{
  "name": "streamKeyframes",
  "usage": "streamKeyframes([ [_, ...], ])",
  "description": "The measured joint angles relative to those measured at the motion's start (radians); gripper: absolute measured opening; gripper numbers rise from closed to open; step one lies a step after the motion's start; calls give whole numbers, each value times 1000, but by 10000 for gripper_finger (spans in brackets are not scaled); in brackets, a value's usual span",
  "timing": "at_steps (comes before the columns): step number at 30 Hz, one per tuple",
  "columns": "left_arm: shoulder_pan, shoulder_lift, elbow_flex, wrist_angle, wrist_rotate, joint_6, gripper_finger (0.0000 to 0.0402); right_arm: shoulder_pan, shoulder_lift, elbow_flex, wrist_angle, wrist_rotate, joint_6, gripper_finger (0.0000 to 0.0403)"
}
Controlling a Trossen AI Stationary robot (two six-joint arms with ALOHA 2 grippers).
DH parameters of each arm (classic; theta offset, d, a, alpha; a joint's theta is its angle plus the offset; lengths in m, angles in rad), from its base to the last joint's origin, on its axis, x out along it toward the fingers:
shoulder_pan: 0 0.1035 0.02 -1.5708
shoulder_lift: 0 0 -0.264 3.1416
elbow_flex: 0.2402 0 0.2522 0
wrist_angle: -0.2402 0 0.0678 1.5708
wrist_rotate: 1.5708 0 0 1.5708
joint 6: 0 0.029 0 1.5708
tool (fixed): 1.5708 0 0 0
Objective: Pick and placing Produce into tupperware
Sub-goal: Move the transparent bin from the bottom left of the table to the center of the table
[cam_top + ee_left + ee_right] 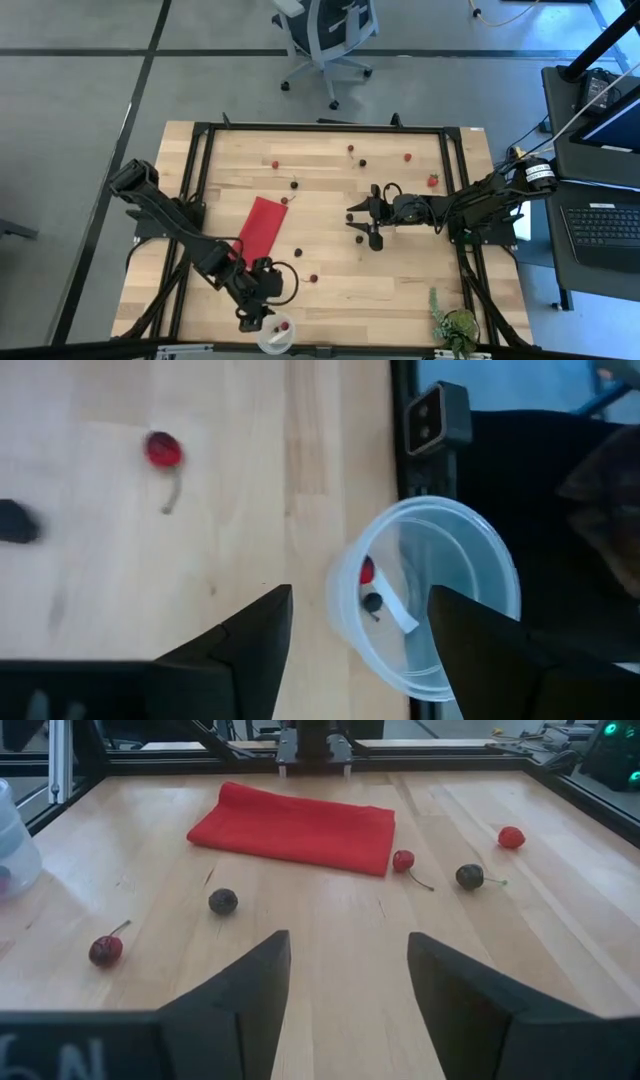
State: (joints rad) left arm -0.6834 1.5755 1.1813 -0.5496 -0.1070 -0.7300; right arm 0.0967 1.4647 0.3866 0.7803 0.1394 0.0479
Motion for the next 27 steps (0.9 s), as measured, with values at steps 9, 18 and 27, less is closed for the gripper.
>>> streamKeyframes([
  [9,-28,84,116,-126,-58,-2,223,0,0,0,0,0,2,205],
  [18,-43,250,308,-359,-20,-55,223,0,0,0,0,0,4,205],
  [27,-43,298,344,-382,-6,-142,223,0,0,0,-8,0,24,205],
])
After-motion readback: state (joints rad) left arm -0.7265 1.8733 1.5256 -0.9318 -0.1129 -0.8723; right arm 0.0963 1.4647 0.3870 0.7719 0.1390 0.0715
